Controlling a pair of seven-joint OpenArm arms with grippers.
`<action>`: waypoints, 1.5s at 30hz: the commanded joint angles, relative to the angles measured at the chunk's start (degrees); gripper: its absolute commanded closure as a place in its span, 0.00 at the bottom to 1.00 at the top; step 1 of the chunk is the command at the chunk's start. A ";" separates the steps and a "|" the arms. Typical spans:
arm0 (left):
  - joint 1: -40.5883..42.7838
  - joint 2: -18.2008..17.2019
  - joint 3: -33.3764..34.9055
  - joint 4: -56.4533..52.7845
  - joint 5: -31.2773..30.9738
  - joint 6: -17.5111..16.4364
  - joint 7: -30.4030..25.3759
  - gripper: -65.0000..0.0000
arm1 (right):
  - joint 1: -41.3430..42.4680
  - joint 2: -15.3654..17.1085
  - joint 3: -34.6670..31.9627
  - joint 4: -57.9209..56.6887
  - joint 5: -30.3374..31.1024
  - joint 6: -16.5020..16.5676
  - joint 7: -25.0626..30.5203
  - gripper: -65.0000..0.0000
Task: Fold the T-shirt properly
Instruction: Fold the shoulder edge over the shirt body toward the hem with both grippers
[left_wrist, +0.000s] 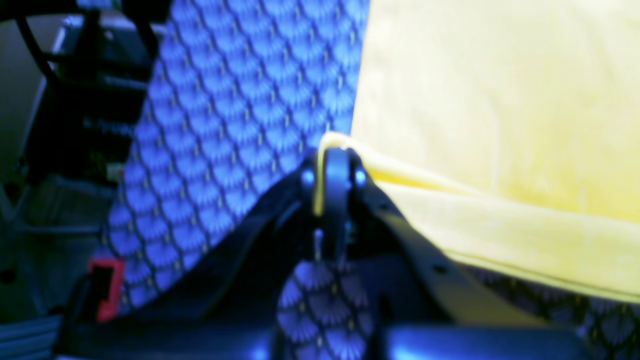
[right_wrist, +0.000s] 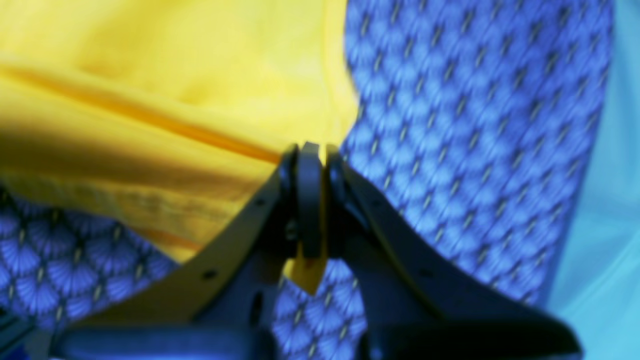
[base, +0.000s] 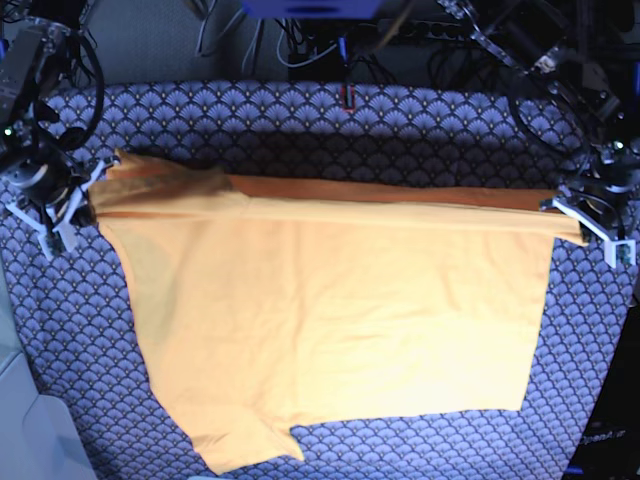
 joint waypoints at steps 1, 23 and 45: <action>-0.76 -0.80 -0.19 1.05 0.95 0.84 -1.18 1.00 | 1.17 0.87 -0.44 0.84 -1.93 -0.42 -0.10 1.00; -3.13 -3.53 -0.19 -7.74 1.22 0.75 -1.53 1.00 | 18.32 -0.19 -11.69 -10.24 -14.24 -0.42 0.61 1.00; -7.35 -3.70 7.55 -7.83 1.22 1.02 -1.88 1.00 | 24.38 -0.36 -15.56 -17.36 -21.88 -0.42 5.44 1.00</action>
